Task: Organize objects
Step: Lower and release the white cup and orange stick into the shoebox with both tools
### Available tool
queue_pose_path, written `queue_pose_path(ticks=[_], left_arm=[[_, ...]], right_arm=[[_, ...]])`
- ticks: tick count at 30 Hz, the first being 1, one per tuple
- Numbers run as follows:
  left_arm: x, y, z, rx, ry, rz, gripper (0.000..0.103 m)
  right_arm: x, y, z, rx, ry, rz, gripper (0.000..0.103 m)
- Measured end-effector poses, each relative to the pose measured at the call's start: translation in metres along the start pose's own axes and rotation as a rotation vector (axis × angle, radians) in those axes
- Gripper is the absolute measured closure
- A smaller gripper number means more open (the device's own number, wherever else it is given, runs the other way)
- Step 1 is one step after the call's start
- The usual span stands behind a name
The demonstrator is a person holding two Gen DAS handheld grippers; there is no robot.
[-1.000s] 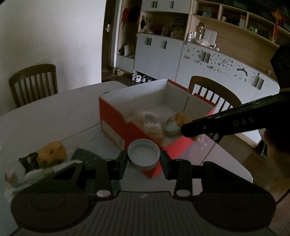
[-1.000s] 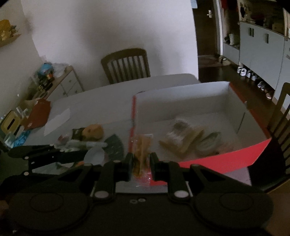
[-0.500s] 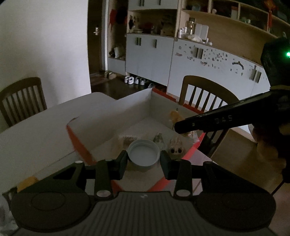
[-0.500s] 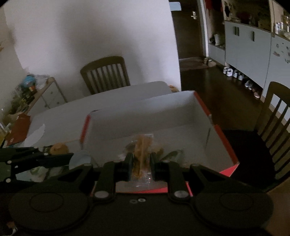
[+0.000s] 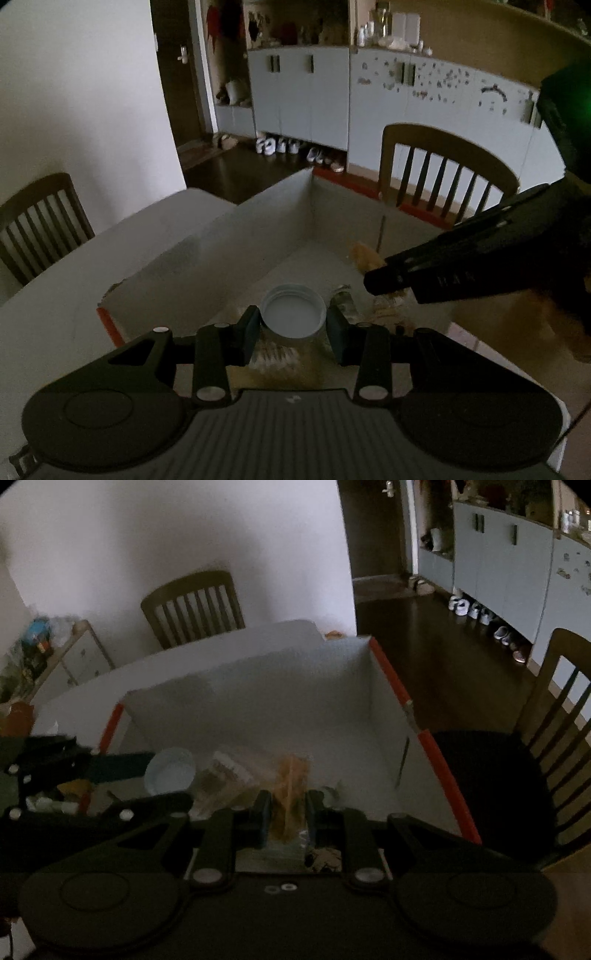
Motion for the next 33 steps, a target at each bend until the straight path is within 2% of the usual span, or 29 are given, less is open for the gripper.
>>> queue_pose_path(ticks=[5,15,27,28,31,33], left_arm=[[-0.007,-0.024,-0.012,0.024,0.026,-0.056,0.065],[-0.02,-0.048,-0.025,0.02,0.056,-0.147,0.065],[-0.023,-0.057,-0.028,-0.003,0.099,-0.197,0.064],[-0.024,-0.057,-0.028,-0.004,0.098,-0.198,0.063],[-0.024,-0.052,-0.031,0.007,0.098,-0.18,0.045],[-0.022,-0.05,-0.031,0.007,0.11,-0.162,0.041]], right_arm=[[-0.014,-0.018,-0.003,0.001,0.042,-0.053,0.085],[-0.023,-0.039,-0.001,-0.02,0.059,-0.11,0.085],[-0.024,-0.043,0.009,-0.038,0.057,-0.127,0.081],[-0.024,-0.043,0.009,-0.039,0.059,-0.125,0.08],[-0.024,-0.039,0.01,-0.037,0.061,-0.119,0.079],[-0.023,-0.036,0.011,-0.037,0.059,-0.113,0.077]])
Point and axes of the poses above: each gripper's, at about its wrist camera, not at the fingertips, and y roughly against the way its jaws point, z to its right, x to its top, the point moved 7 cm from there along -y, roughly the way its jaws point, and after that the axes turned 15 degrees about z, right-handed, at the moved point
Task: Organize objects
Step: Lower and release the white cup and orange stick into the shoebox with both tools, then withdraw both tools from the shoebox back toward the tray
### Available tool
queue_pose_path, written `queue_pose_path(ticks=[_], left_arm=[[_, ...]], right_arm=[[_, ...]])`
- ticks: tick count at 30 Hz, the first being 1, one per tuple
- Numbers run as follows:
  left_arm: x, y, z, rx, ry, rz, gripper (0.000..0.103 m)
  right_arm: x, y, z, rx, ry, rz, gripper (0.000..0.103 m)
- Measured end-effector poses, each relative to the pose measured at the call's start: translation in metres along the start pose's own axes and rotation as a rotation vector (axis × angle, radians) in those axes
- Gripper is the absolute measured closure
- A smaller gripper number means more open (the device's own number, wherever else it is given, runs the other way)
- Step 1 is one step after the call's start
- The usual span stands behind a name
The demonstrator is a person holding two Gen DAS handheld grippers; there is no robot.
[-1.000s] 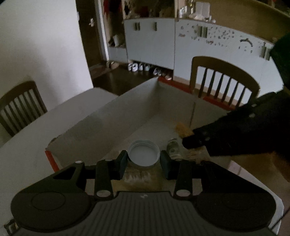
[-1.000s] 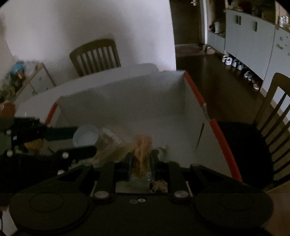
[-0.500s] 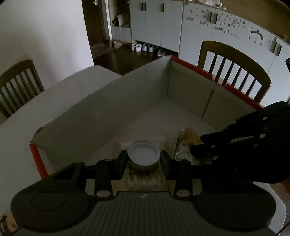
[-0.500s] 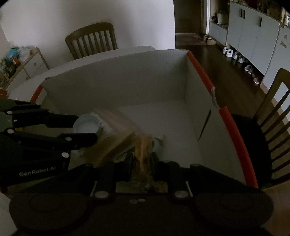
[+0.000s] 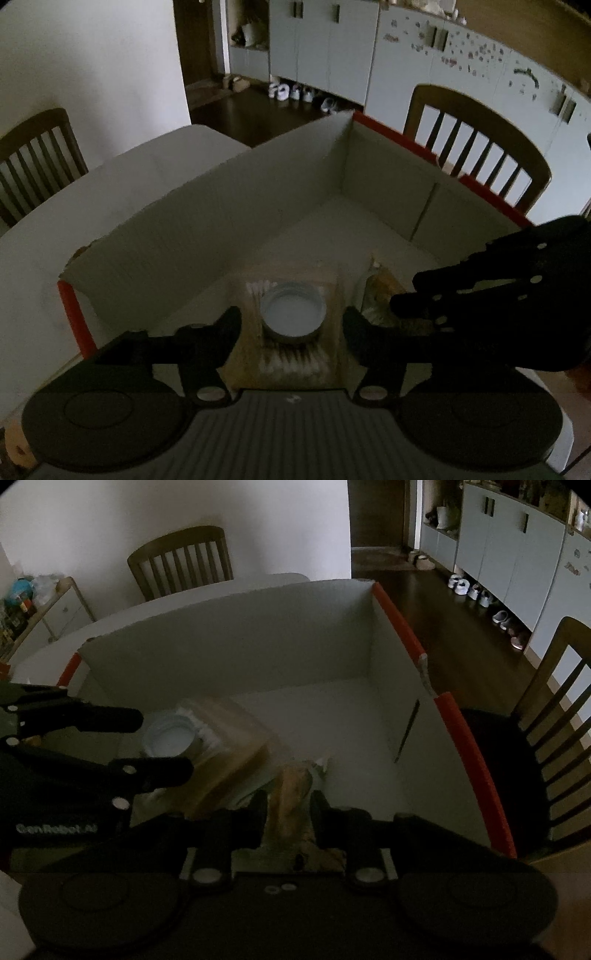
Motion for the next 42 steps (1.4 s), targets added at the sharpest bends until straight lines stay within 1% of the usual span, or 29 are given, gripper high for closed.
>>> queue_pose_path(ticks=[7,13,17,23,30,33,35,37,39,42], left_arm=[[0.003,0.016,-0.001,-0.011,0.037,0.046,0.04],[0.004,0.036,-0.003,-0.008,0.06,0.087,0.04],[0.005,0.055,-0.005,-0.01,0.067,0.123,0.04],[0.004,0.089,-0.01,-0.024,0.08,0.173,0.04],[-0.005,0.129,-0.022,-0.044,0.087,0.216,0.039],[-0.011,0.148,-0.031,-0.05,0.088,0.23,0.037],[-0.016,0.161,-0.04,-0.048,0.088,0.243,0.03],[-0.021,0.172,-0.046,-0.048,0.086,0.253,0.03],[-0.027,0.182,-0.054,-0.049,0.09,0.257,0.029],[-0.036,0.196,-0.066,-0.049,0.106,0.261,0.029]], right_arm=[[0.004,0.022,0.0,0.019,0.005,0.036,0.071],[0.009,0.047,-0.006,0.042,0.017,0.078,0.07],[0.013,0.064,-0.011,0.047,0.012,0.104,0.069],[0.018,0.089,-0.029,0.058,0.015,0.14,0.067],[0.02,0.113,-0.063,0.064,0.025,0.174,0.064],[0.02,0.12,-0.08,0.074,0.017,0.184,0.06],[0.02,0.123,-0.091,0.077,0.017,0.192,0.058],[0.018,0.126,-0.102,0.08,0.014,0.196,0.051],[0.017,0.127,-0.113,0.082,0.013,0.201,0.047],[0.014,0.128,-0.131,0.089,0.016,0.206,0.037]])
Point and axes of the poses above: each gripper's, at about its wrist camera, not at the fingertips, and y roughly against the way its jaws point, z to its right, x to its top, the point moved 7 cm from there along -y, roughly the way its jaws point, and after that the axes turned 15 degrees about z, right-handed, at the moved point
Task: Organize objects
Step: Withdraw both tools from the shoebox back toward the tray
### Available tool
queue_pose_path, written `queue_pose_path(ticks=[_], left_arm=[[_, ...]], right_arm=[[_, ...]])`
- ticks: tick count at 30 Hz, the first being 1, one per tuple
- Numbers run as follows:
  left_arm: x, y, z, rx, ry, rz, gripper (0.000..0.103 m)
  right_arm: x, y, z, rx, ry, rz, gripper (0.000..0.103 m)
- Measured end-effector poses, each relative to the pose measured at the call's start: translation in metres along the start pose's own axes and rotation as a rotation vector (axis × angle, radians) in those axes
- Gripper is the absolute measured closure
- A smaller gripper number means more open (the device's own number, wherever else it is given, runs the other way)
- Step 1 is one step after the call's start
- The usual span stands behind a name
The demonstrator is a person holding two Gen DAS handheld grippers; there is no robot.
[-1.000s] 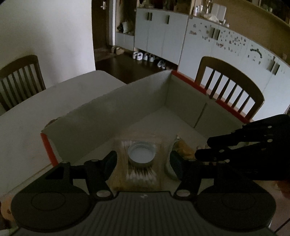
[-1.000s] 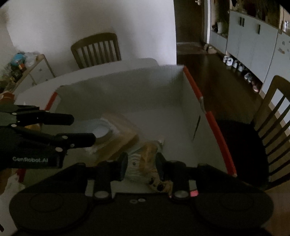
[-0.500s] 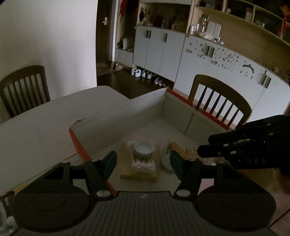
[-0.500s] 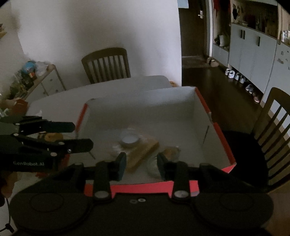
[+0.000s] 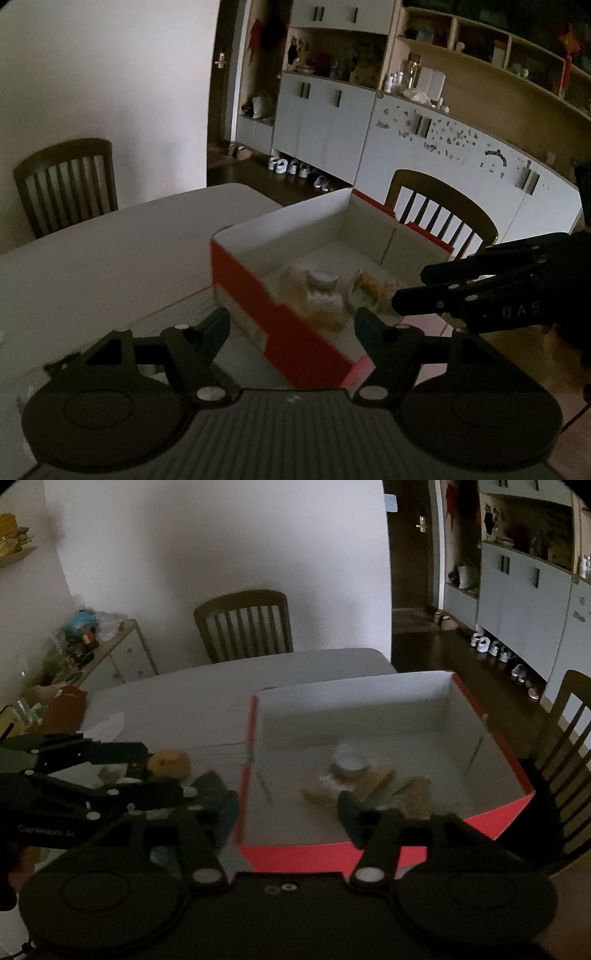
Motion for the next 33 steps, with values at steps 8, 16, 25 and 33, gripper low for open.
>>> queue_pose_path(ticks=[8,16,25,33], left_arm=[[-0.019,0.041,-0.04,0.028,0.032,0.009,0.021],[-0.043,0.073,-0.077,0.064,0.05,-0.009,0.02],[-0.068,0.1,-0.108,0.089,0.064,-0.023,0.012],[-0.094,0.11,-0.125,0.113,0.065,-0.036,0.0]], right_arm=[[-0.005,0.001,-0.043,0.019,0.022,0.019,0.028],[-0.017,0.001,-0.081,0.044,0.026,0.004,0.025],[-0.029,-0.004,-0.11,0.051,0.032,-0.016,0.019],[-0.042,-0.015,-0.133,0.073,0.051,-0.049,0.019]])
Point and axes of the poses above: each gripper's, at about its wrist camera, not at the fingertips, and y roughly against the way its jaws point, z to its right, x to its top, the point moved 7 cm from there along -y, roughly the way its jaws point, and after that the axes turned 15 degrees about z, right-handed, at the moved point
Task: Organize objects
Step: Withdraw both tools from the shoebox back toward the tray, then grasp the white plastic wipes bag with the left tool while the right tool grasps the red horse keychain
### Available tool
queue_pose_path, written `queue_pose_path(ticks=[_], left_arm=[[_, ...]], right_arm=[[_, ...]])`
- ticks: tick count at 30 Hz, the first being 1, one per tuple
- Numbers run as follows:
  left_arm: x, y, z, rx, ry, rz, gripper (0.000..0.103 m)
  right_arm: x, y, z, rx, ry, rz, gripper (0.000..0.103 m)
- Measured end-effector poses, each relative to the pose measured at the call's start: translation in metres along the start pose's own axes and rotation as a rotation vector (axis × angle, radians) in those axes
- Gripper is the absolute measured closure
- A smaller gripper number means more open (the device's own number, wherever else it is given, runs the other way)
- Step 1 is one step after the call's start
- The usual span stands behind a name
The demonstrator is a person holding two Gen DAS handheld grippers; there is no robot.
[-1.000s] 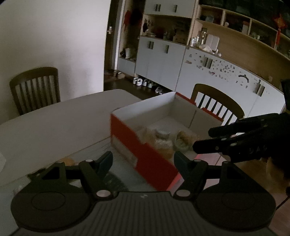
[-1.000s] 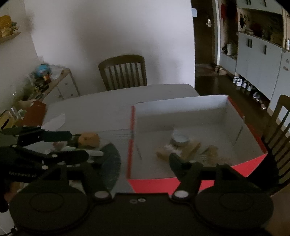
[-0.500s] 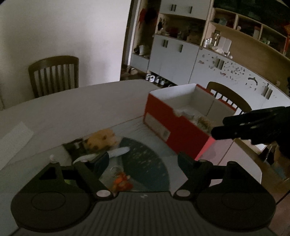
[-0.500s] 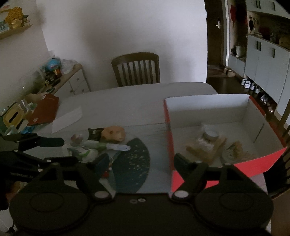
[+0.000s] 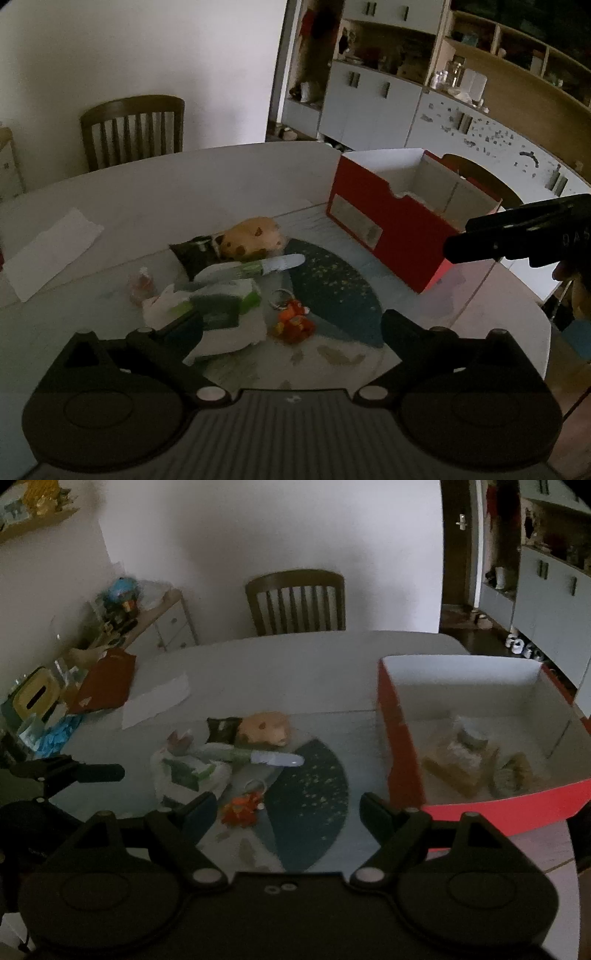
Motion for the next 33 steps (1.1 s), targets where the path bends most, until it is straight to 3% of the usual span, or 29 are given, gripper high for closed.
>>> queue_pose_path(ticks=[7,15,21,27,33], left_arm=[[-0.014,-0.005,-0.027,0.057,-0.01,-0.023,0.0],[-0.016,-0.03,-0.059,0.06,-0.137,-0.045,0.0],[-0.011,-0.048,-0.058,-0.036,-0.275,-0.049,0.0],[-0.017,-0.073,-0.06,-0.146,-0.388,-0.123,0.0],[-0.033,-0.095,-0.06,-0.19,-0.44,-0.2,0.0]], right_arm=[[-0.015,-0.023,-0.018,0.016,0.036,-0.045,0.02],[-0.029,-0.053,-0.038,0.045,0.094,-0.093,0.02],[-0.043,-0.072,-0.045,0.059,0.124,-0.145,0.022],[-0.054,-0.089,-0.045,0.064,0.134,-0.183,0.022],[-0.062,-0.105,-0.044,0.076,0.142,-0.211,0.023]])
Point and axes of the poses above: each gripper's, at about its wrist camera, not at the fingertips, and y roughly against the way its jaws point, z to its right, x to its top, the point moved 7 cm from there along -y, roughly the way its jaws point, and after that the axes turned 15 degrees about z, right-handed, at the moved point
